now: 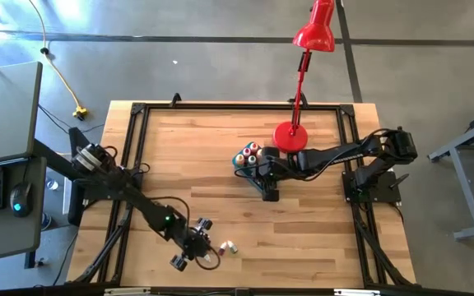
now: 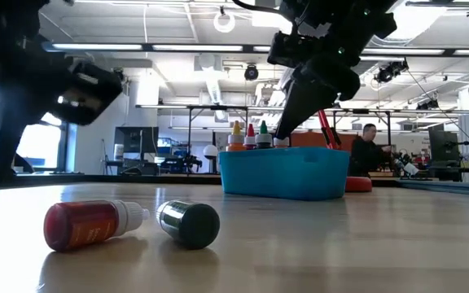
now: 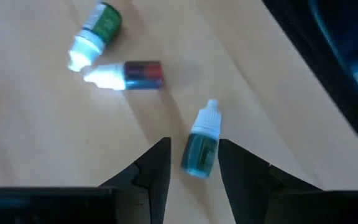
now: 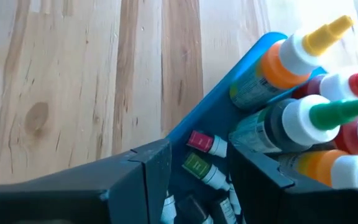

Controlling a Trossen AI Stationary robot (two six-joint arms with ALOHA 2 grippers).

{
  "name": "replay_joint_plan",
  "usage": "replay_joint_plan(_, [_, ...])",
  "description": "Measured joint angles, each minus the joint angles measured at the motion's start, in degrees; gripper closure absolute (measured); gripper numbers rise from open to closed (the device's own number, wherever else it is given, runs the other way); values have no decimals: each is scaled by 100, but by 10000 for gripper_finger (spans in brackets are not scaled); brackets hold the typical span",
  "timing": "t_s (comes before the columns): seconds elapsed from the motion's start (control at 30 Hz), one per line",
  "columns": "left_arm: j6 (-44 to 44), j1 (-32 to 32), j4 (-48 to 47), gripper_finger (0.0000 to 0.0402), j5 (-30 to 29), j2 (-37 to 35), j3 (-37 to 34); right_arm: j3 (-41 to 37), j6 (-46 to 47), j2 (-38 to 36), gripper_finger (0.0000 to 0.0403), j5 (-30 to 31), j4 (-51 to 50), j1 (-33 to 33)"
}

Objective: Pick & Place food coloring
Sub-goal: Put the small food coloring bottle into the blue container

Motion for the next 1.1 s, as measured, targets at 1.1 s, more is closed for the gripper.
replay_joint_plan(1.1, [2923, 460, 224, 346, -2840, 468, 862, -333, 2264, -2074, 265, 737, -2599, 1488])
